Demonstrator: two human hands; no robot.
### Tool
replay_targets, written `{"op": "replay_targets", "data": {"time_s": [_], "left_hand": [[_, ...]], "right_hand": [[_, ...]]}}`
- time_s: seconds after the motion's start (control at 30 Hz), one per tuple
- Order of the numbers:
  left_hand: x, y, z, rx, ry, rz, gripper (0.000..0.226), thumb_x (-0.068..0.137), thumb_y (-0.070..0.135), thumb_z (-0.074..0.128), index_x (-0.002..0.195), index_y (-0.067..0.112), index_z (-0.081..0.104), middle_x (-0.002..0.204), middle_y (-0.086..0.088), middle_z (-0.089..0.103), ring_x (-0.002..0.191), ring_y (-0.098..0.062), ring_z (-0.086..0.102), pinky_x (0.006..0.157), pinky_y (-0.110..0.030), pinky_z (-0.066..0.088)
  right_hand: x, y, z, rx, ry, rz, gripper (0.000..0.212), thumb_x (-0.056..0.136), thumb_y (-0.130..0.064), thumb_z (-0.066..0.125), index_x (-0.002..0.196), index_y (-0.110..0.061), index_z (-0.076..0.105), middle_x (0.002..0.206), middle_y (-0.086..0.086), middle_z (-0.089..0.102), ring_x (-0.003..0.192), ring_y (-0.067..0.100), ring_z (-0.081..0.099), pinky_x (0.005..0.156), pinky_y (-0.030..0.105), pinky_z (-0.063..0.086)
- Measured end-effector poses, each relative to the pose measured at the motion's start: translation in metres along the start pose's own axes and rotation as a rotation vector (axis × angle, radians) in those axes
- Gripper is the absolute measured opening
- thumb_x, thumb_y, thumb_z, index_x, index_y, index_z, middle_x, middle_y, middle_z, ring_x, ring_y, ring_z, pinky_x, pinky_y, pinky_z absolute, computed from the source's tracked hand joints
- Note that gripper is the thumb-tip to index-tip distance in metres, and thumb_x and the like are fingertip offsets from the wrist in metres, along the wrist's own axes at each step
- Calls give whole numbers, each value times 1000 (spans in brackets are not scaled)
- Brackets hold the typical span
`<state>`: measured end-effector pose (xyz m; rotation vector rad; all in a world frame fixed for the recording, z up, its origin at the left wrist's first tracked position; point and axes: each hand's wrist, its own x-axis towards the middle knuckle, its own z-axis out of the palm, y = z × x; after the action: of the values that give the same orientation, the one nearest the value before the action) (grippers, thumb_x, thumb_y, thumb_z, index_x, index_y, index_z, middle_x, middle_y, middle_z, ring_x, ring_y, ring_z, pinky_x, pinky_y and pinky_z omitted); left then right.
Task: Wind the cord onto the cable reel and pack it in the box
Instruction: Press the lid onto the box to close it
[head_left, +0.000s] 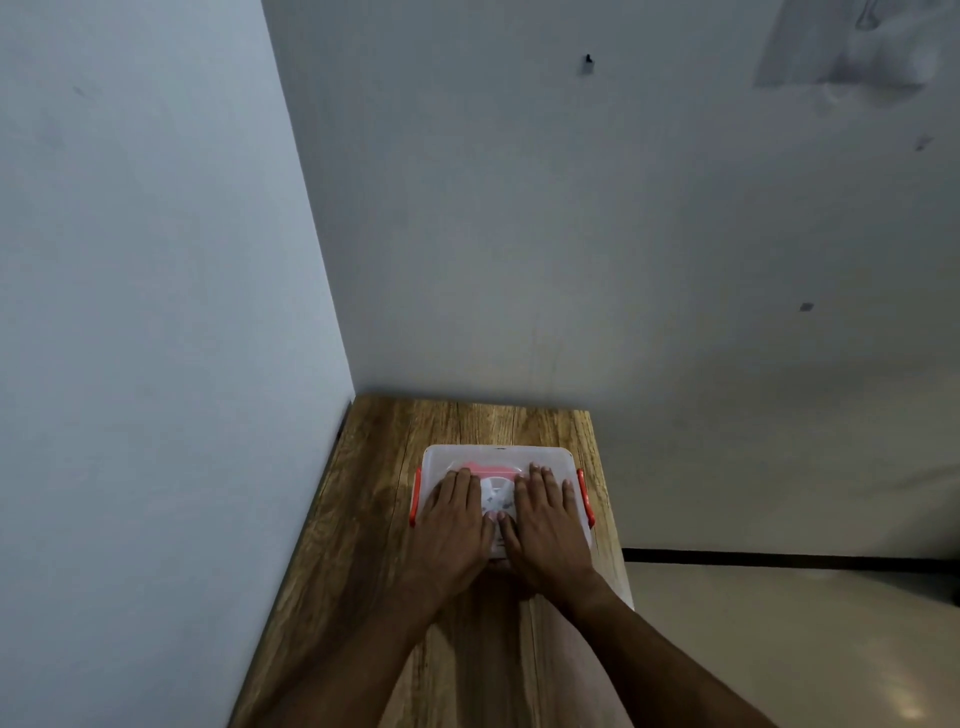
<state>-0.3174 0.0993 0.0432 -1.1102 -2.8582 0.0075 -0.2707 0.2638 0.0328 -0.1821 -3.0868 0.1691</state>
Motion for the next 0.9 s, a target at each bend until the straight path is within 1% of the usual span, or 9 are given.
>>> {"op": "replay_targets", "data": {"time_s": [0.17, 0.27, 0.33, 0.4, 0.47, 0.6, 0.77, 0.83, 0.9], "left_hand": [[32, -13, -8, -30, 47, -30, 77, 70, 52, 81, 125, 1, 62, 124, -18, 66, 111, -31, 67, 94, -42, 52], [53, -22, -11, -23, 93, -28, 67, 77, 46, 77, 124, 0, 63, 124, -20, 66, 112, -31, 66, 95, -42, 52], [66, -27, -11, 15, 113, -26, 61, 77, 45, 76, 118, 0, 67, 118, -18, 69, 108, -30, 68, 92, -40, 53], [79, -32, -8, -20, 90, -37, 56, 90, 46, 55, 121, 1, 65, 121, -19, 68, 111, -31, 67, 96, -40, 51], [92, -39, -4, -77, 53, -62, 60, 94, 43, 35, 126, 0, 61, 127, -20, 64, 116, -32, 63, 100, -42, 49], [116, -49, 5, -52, 41, -61, 63, 96, 41, 28, 128, -4, 58, 130, -24, 61, 120, -34, 60, 103, -44, 48], [137, -60, 18, -53, 60, -75, 70, 100, 44, 13, 144, -4, 39, 148, -26, 42, 138, -38, 41, 115, -48, 34], [143, -62, 21, -44, 47, -57, 72, 99, 45, 8, 146, -4, 34, 151, -27, 37, 141, -39, 36, 117, -49, 31], [146, -64, 23, -19, 51, -36, 72, 100, 44, 9, 145, -5, 36, 150, -28, 39, 140, -40, 38, 116, -49, 33]], "right_hand": [[36, 6, 3, 21, 6, 3, 82, 104, -58, 7, 145, -1, 47, 150, 23, 45, 139, 37, 44, 113, 57, 23], [56, 9, 3, 58, 7, -7, 93, 98, -64, -7, 151, -1, 37, 156, 23, 34, 146, 38, 31, 117, 54, 10], [69, 11, 2, 65, 31, -9, 100, 92, -67, -16, 154, -2, 29, 160, 22, 26, 150, 37, 23, 118, 50, 3], [82, 12, -1, 50, 29, -14, 108, 84, -69, -26, 157, -4, 20, 164, 20, 16, 153, 35, 12, 119, 47, -5], [95, 15, -4, 39, 1, -16, 113, 77, -70, -33, 158, -6, 13, 166, 19, 7, 154, 33, 4, 118, 45, -11], [115, 21, -5, 63, 38, -19, 111, 82, -69, -28, 157, -3, 20, 164, 22, 14, 153, 35, 10, 118, 46, -9], [134, 28, -1, 34, 29, -35, 96, 95, -62, -14, 152, 1, 32, 159, 25, 26, 150, 38, 24, 119, 51, 3], [139, 30, 2, 31, 17, -35, 93, 97, -60, -11, 152, 1, 32, 159, 25, 26, 150, 38, 23, 119, 52, 3], [143, 32, 2, 25, 17, -34, 96, 95, -60, -14, 153, 1, 32, 159, 25, 26, 150, 38, 22, 119, 51, 2]]}}
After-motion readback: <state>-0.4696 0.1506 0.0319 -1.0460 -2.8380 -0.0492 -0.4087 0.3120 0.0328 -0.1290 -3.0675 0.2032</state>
